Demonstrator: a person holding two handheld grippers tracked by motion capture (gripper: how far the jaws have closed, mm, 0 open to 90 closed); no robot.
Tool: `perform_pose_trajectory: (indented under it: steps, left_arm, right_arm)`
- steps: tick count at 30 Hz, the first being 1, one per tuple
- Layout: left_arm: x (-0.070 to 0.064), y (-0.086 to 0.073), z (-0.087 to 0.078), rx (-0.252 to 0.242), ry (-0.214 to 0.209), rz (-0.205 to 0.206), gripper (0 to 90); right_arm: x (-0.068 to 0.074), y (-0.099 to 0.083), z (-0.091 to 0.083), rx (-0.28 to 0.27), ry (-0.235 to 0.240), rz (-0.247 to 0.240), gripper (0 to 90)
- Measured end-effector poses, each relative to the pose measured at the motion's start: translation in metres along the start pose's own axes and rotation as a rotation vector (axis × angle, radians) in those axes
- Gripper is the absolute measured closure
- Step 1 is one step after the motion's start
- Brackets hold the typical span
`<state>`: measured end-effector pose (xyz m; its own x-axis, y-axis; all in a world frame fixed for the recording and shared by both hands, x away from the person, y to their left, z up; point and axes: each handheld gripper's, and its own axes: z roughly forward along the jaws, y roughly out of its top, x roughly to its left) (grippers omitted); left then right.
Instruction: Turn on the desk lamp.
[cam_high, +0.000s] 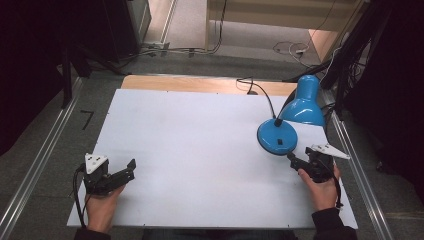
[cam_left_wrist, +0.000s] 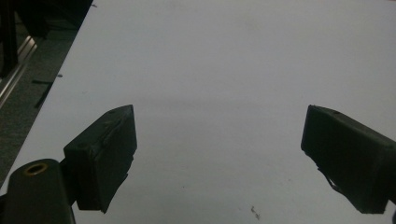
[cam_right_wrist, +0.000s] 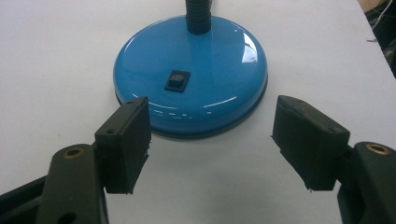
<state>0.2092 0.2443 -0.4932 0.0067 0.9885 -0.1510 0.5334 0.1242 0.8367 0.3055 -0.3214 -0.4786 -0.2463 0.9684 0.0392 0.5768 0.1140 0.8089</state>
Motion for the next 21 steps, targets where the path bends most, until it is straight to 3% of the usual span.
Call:
perform_pose_trajectory:
  steps: [7, 14, 21]
  left_arm:
    - [0.0, 0.0, 0.0, 0.001, 0.0, 0.0, 10.9]
    - [0.0, 0.0, 0.0, 0.003, 0.0, 0.0, 10.9]
    - [0.0, 0.0, 0.0, 0.003, 0.002, -0.002, 10.9]
  right_arm:
    - [0.003, 0.005, 0.006, -0.019, 0.018, -0.002, 41.3]
    - [0.002, 0.009, 0.015, -0.043, 0.043, 0.01, 73.9]
    - [0.006, 0.014, 0.026, -0.052, 0.038, -0.009, 87.4]
